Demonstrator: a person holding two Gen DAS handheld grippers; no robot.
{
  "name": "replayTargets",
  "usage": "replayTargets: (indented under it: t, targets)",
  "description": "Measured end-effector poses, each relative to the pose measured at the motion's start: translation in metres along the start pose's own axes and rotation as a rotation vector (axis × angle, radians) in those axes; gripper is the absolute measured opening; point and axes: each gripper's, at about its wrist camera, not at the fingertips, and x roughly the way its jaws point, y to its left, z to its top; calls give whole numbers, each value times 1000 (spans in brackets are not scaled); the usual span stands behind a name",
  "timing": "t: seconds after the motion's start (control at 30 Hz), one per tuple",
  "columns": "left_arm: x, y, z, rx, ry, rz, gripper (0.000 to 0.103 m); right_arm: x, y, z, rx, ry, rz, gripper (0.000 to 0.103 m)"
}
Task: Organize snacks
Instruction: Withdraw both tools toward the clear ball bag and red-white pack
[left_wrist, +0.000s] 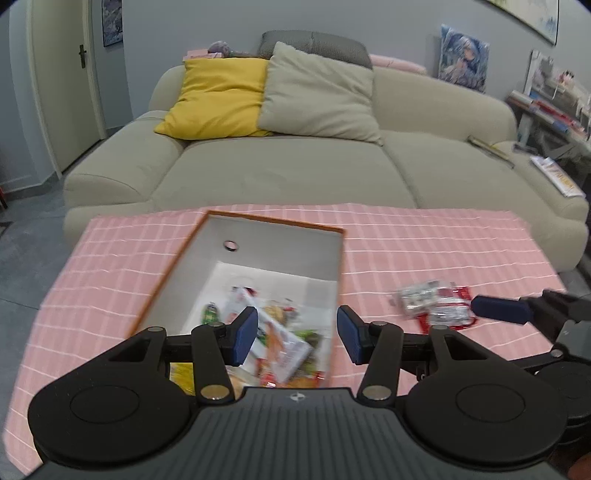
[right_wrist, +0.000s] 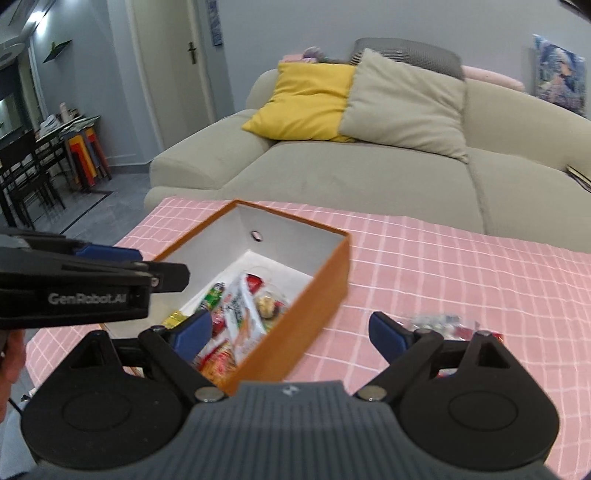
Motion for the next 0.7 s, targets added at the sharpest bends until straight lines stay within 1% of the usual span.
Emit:
replayTargets:
  t: [0.07, 0.2, 0.33, 0.43, 0.53, 0.6, 0.7]
  targets:
    - [0, -8, -8, -7, -5, -17, 59, -4, -9, -12, 11, 13, -22, 89]
    - [7, -26, -24, -21, 22, -54, 59, -11, -25, -37, 1, 24, -94, 89]
    - [18, -47, -37, -11, 54, -87, 59, -18, -44, -62, 19, 45, -148, 89]
    - [25, -62, -44, 0, 62, -113, 59, -19, -60, -78, 45, 66, -181, 89]
    - [33, -76, -49, 22, 74, -136, 59, -17, -75, -91, 69, 89, -209, 88]
    - [40, -86, -51, 36, 85, -130, 59, -16, -85, -98, 86, 100, -228, 88]
    - [49, -94, -54, 29, 101, -150, 59, -14, -97, -105, 119, 100, -250, 88]
